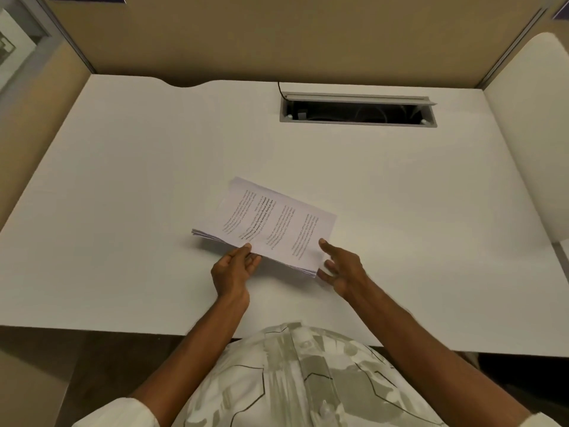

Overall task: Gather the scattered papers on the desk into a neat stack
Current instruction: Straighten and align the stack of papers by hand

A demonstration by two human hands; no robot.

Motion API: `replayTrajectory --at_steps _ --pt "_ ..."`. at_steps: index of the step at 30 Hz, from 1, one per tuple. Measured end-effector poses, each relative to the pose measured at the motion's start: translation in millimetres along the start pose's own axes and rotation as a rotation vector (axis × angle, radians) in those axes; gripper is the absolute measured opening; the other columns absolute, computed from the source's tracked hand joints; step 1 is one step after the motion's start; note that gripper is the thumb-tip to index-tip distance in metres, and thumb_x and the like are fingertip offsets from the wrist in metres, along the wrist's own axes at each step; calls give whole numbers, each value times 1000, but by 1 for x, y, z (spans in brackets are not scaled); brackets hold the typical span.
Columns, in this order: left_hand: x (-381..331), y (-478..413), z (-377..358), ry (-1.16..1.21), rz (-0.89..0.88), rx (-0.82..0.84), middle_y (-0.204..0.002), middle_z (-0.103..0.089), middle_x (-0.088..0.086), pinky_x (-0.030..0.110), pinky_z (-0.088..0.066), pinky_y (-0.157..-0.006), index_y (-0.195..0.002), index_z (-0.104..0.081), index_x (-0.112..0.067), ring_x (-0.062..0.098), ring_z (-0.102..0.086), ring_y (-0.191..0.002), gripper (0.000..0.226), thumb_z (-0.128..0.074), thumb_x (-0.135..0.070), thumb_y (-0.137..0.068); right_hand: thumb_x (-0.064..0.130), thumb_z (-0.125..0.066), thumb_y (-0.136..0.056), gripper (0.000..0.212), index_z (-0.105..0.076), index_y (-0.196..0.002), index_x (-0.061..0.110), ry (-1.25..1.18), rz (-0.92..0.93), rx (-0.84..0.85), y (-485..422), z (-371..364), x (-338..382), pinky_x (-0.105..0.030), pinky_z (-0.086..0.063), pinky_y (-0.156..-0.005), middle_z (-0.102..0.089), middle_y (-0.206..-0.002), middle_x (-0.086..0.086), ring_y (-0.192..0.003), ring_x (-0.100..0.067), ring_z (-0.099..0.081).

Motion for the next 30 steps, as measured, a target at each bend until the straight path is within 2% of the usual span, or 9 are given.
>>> replayTrajectory --at_steps 3,8,12,14,17,20,24,27,30 --pt "3 5 -1 6 19 -1 -77 -79 3 25 -62 -64 -91 -72 -4 17 -78 -73 7 -76 -1 -86 7 -76 -93 22 -65 -112 2 -73 -40 49 6 -3 1 -41 -63 -59 -73 -105 -13 -93 -31 -74" --pt "20 10 2 12 160 58 -83 -80 8 27 -62 -64 -95 -72 -3 21 -77 -78 9 -74 1 -87 -8 -68 -94 36 -63 -130 -4 25 -27 13 4 -2 1 -47 -60 -86 -71 -130 -20 -111 -38 -71" --pt "12 -9 12 78 285 138 -102 -74 14 30 -64 -66 -107 -67 -3 23 -71 -91 18 -67 3 -90 -4 -72 -92 22 -70 -106 14 153 134 36 4 6 15 -35 -63 -67 -77 -113 -7 -92 -21 -76" --pt "-6 -31 19 79 266 153 -110 -72 14 28 -63 -64 -109 -67 -4 23 -70 -95 17 -66 -2 -92 1 -75 -91 23 -71 -104 19 213 224 41 6 12 25 -35 -64 -71 -80 -107 -1 -90 -18 -77" --pt "-40 -60 24 -66 240 253 -114 -73 11 25 -62 -69 -123 -65 -3 19 -71 -96 29 -63 -8 -95 3 -76 -92 22 -71 -105 20 281 350 46 12 19 36 -32 -65 -74 -82 -101 5 -91 -16 -80" --pt "-64 -72 20 -441 210 464 -117 -76 6 23 -61 -73 -131 -64 -11 16 -76 -96 39 -65 -2 -93 5 -75 -93 22 -71 -109 20 355 479 15 19 24 42 -25 -64 -71 -80 -106 3 -92 -17 -79" --pt "-75 -64 -3 -868 -36 548 -116 -74 3 32 -62 -79 -131 -60 -17 27 -71 -108 46 -69 2 -90 8 -73 -94 25 -74 -116 21 382 637 -46 27 25 44 -28 -65 -79 -80 -110 5 -92 -14 -78" --pt "-78 -47 -22 -896 -326 487 -125 -66 4 38 -54 -97 -130 -55 -16 24 -66 -111 39 -63 -2 -94 6 -74 -94 27 -75 -120 14 243 742 -36 34 26 50 -28 -63 -84 -80 -112 1 -99 -15 -78" --pt "-79 -26 -29 -863 -532 438 -124 -63 -1 26 -48 -91 -124 -49 -23 15 -62 -109 33 -55 -5 -97 8 -74 -94 21 -76 -115 12 169 853 -59 40 25 60 -26 -61 -86 -81 -109 1 -101 -16 -78"
Point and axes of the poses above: each hand's wrist, its own y-axis away from the middle knuckle, its own z-axis out of the back of the hand, x = y × z, the point moved 4 cm from there along -y, towards the middle knuckle
